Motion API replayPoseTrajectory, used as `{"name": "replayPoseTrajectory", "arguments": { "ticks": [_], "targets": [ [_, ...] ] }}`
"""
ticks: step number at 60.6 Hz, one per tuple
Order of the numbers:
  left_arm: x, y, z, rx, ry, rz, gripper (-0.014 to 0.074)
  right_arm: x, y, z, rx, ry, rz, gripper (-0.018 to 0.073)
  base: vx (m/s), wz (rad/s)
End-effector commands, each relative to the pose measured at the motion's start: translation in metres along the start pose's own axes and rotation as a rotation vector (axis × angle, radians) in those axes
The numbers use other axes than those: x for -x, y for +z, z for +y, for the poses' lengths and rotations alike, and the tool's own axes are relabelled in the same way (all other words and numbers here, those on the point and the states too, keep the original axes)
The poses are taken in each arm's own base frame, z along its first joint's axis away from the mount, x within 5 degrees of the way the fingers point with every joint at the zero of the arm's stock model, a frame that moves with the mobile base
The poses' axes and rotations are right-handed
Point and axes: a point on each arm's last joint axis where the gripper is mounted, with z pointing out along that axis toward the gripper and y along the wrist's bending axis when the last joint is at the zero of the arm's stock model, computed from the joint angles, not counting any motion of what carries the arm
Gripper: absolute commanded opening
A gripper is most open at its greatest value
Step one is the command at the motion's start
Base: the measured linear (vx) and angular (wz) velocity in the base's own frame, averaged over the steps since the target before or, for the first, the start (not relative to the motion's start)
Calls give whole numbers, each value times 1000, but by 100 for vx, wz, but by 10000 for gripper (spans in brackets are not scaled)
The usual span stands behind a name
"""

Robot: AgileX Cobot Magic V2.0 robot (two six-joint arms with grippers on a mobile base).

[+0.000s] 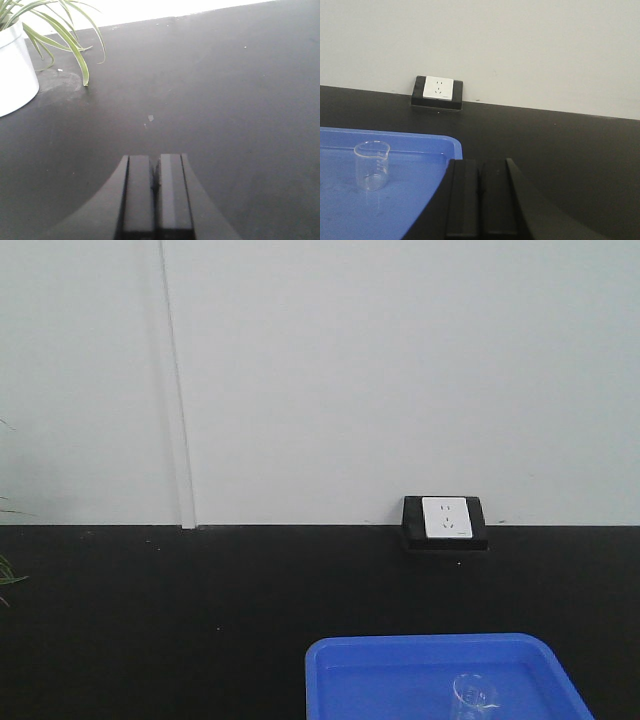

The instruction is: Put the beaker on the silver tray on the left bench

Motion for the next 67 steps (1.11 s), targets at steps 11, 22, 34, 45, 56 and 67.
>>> {"name": "replayPoseTrajectory", "arguments": {
  "ticks": [11,22,34,45,56,67],
  "targets": [
    [1,2,-1,-3,-2,-64,1,6,-1,-1,-8,-7,-83,-11,0,0],
    [1,2,-1,-3,-2,-64,1,6,-1,-1,-8,-7,-83,-11,0,0],
    [1,2,-1,-3,-2,-64,1,10,-1,-1,-12,-7,-126,-11,0,0],
    [1,2,-1,-3,-2,-64,1,20,-3,-2,-20,-1,-235,-11,0,0],
    [1,2,-1,-3,-2,-64,1,46,-8,-4,-23,44,-373,-11,0,0],
    [1,2,-1,-3,-2,-64,1,92,-4,-10,-20,59,-326,-11,0,0]
  ]
}}
